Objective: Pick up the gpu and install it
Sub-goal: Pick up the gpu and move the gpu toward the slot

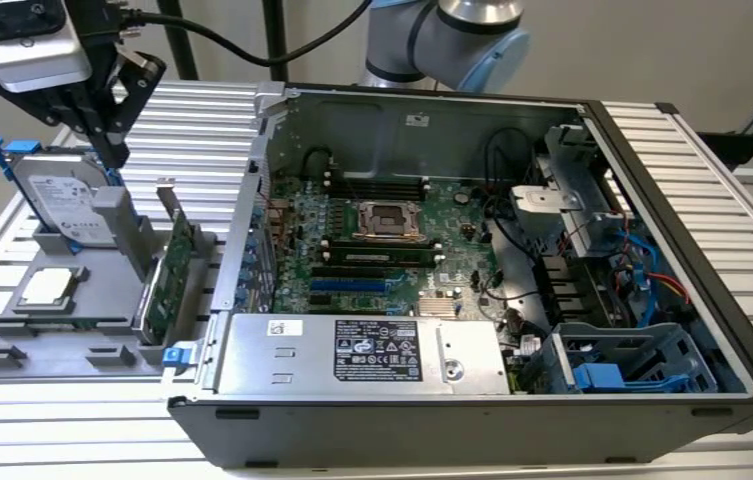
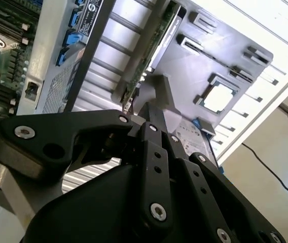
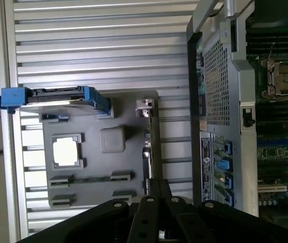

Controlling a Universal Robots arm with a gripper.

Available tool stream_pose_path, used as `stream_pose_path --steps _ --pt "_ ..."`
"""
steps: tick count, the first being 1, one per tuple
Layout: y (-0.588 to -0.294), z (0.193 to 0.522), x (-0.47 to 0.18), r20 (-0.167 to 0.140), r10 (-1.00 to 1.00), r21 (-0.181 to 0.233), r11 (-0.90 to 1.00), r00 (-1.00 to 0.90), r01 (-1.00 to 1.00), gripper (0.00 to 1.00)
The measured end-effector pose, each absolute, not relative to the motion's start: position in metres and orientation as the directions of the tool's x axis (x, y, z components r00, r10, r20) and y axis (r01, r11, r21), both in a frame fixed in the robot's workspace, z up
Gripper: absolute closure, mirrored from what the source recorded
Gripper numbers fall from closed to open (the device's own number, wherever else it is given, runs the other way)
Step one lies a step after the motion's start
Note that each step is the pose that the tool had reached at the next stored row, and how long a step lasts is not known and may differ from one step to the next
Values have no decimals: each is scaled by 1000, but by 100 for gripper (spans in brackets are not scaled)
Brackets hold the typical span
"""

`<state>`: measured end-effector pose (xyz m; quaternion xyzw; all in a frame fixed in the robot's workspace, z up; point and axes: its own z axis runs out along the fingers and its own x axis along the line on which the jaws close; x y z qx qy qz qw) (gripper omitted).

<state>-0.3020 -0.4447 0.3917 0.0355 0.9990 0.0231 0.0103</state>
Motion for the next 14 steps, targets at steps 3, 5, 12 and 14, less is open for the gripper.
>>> stream_pose_path --steps 3,5,12,14 --pt "-450 391 -303 -19 71 47 996 -997 71 100" --pt "-453 391 -303 -19 72 47 996 -997 71 100" --pt "-465 391 -304 -18 72 47 996 -997 71 100" --pt "-469 390 -305 -18 72 47 996 -997 71 100"
